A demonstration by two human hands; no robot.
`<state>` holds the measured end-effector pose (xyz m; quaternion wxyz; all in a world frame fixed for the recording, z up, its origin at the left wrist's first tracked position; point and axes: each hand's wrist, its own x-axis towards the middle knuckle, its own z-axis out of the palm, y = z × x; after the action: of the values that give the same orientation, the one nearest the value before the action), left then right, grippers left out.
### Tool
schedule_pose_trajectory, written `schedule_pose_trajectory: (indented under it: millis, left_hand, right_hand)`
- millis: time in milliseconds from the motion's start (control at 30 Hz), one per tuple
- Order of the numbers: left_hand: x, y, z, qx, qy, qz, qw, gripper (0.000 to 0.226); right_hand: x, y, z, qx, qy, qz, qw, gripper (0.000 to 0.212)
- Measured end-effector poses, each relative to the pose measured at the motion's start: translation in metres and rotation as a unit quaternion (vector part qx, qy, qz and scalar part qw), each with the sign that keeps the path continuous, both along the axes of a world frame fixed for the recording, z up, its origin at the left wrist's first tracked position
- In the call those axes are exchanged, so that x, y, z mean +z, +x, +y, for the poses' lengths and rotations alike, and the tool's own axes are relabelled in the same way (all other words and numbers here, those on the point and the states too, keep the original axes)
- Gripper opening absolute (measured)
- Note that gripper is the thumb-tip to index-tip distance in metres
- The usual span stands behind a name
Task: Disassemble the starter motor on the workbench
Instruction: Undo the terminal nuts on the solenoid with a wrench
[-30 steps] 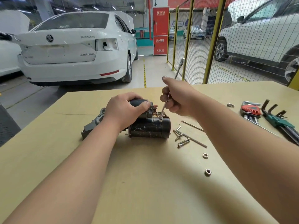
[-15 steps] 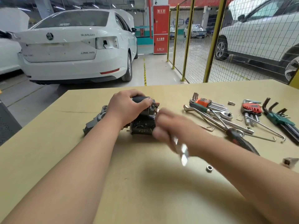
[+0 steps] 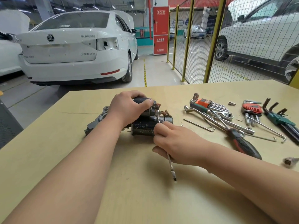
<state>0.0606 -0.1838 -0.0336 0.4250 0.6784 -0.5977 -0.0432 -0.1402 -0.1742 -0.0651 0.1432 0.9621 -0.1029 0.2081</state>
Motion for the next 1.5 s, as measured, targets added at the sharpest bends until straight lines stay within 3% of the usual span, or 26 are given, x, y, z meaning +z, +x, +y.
schedule_pose_trajectory:
  millis: [100, 167, 200, 233, 300, 400, 500, 600, 700, 767, 800, 833, 900, 933, 1000, 1167, 1500]
  left_hand:
    - [0.001, 0.0, -0.001, 0.003, -0.003, -0.001, 1.0, 0.034]
    - [0.001, 0.0, -0.002, 0.003, 0.0, 0.0, 1.0, 0.036]
    - [0.002, 0.0, -0.002, 0.003, 0.002, -0.001, 1.0, 0.038]
    - [0.002, 0.0, -0.003, 0.003, 0.003, -0.003, 1.0, 0.039]
    - [0.002, -0.001, -0.003, 0.005, 0.004, -0.008, 1.0, 0.043]
    - [0.002, -0.001, -0.002, 0.005, 0.001, -0.016, 1.0, 0.046]
    - [0.001, -0.001, -0.002, 0.002, 0.001, -0.015, 1.0, 0.046]
    - [0.002, -0.001, -0.004, 0.009, 0.004, -0.009, 1.0, 0.043]
    - [0.002, -0.001, -0.004, 0.011, 0.002, -0.007, 1.0, 0.041]
    - [0.001, 0.0, -0.003, 0.007, -0.001, -0.006, 1.0, 0.041]
    - [0.001, 0.0, -0.002, 0.004, -0.002, -0.007, 1.0, 0.041]
    - [0.002, 0.0, -0.001, 0.001, -0.002, -0.011, 1.0, 0.041]
    - [0.002, 0.0, 0.0, -0.004, -0.001, -0.022, 1.0, 0.04]
    - [0.002, 0.0, 0.001, -0.006, -0.002, -0.025, 1.0, 0.04]
    - [0.001, 0.0, 0.003, -0.008, -0.006, -0.027, 1.0, 0.04]
    - [0.0, 0.0, 0.007, -0.012, -0.016, -0.024, 1.0, 0.041]
    - [-0.002, -0.002, 0.009, -0.009, -0.016, -0.012, 1.0, 0.029]
  right_hand:
    - [0.0, 0.015, 0.006, 0.0, 0.192, -0.113, 0.975, 0.022]
    - [0.003, 0.022, 0.01, -0.006, 0.336, -0.241, 0.911, 0.023]
    - [0.006, 0.024, 0.01, -0.013, 0.359, -0.286, 0.888, 0.024]
    - [0.007, 0.025, 0.009, -0.021, 0.347, -0.306, 0.886, 0.025]
    - [0.005, 0.024, 0.009, -0.026, 0.266, -0.294, 0.918, 0.03]
    - [-0.008, 0.023, 0.01, -0.048, 0.068, -0.171, 0.982, 0.031]
    - [-0.017, 0.027, 0.012, -0.128, -0.032, -0.067, 0.989, 0.026]
    - [-0.022, 0.024, 0.017, -0.188, -0.01, -0.035, 0.982, 0.025]
    - [-0.009, 0.015, 0.015, -0.106, 0.205, -0.113, 0.967, 0.025]
    - [0.011, 0.014, 0.0, -0.102, 0.306, -0.254, 0.912, 0.027]
    - [0.023, 0.014, -0.01, -0.108, 0.363, -0.323, 0.867, 0.033]
    - [0.036, 0.015, -0.022, -0.108, 0.454, -0.385, 0.797, 0.041]
    - [0.061, 0.016, -0.042, -0.079, 0.64, -0.449, 0.619, 0.047]
    - [0.07, 0.016, -0.051, -0.078, 0.689, -0.452, 0.562, 0.047]
    - [0.081, 0.021, -0.064, -0.095, 0.727, -0.433, 0.525, 0.044]
    - [0.089, 0.036, -0.072, -0.172, 0.721, -0.338, 0.579, 0.039]
    - [0.095, 0.03, -0.07, -0.197, 0.762, -0.251, 0.564, 0.036]
